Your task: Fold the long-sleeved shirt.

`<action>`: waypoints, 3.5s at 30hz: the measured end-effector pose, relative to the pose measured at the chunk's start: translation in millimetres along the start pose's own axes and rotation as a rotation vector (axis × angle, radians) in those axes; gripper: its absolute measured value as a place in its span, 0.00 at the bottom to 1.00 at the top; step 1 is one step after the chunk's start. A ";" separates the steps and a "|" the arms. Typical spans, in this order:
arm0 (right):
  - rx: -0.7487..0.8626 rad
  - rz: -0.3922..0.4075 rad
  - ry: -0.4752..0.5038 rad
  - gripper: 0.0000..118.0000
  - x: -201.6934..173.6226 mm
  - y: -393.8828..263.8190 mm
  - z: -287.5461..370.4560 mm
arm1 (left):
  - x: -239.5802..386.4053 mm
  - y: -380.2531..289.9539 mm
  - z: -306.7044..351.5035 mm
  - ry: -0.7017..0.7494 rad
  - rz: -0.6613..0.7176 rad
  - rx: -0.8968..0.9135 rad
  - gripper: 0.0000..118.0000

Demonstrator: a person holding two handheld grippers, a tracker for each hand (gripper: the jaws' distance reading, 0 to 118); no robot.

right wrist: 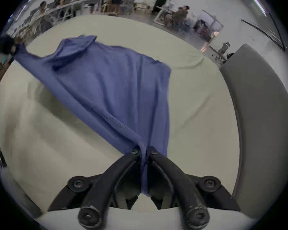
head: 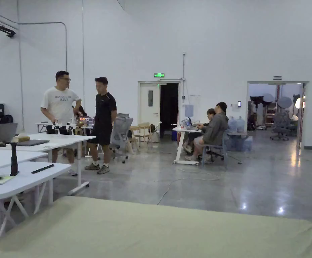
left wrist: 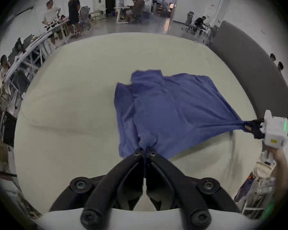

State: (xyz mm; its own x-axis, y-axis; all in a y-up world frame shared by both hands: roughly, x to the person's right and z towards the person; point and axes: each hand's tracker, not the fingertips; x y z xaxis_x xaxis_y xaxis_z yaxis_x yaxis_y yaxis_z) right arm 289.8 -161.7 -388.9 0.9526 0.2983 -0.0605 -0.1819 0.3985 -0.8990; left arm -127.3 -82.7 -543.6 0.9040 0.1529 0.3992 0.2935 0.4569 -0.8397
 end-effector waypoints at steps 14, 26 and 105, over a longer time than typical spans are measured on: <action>-0.006 -0.193 0.166 0.02 -34.7 -203.7 115.8 | 14.2 -223.7 96.3 -0.069 0.037 -0.066 0.00; -0.069 -0.143 0.159 0.02 -69.1 -297.2 137.1 | 25.4 -360.9 108.1 -0.095 0.026 -0.132 0.00; 0.261 -0.316 0.432 0.00 -101.2 -237.4 170.3 | 98.7 -221.2 -100.2 0.097 0.006 0.017 0.00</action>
State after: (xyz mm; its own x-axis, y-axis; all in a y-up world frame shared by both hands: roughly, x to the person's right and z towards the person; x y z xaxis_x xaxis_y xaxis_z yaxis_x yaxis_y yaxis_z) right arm 195.0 -138.8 -95.5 0.9733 -0.2280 -0.0277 0.1250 0.6268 -0.7691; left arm -71.8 -256.5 -355.4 0.9317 0.0706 0.3563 0.2838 0.4709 -0.8353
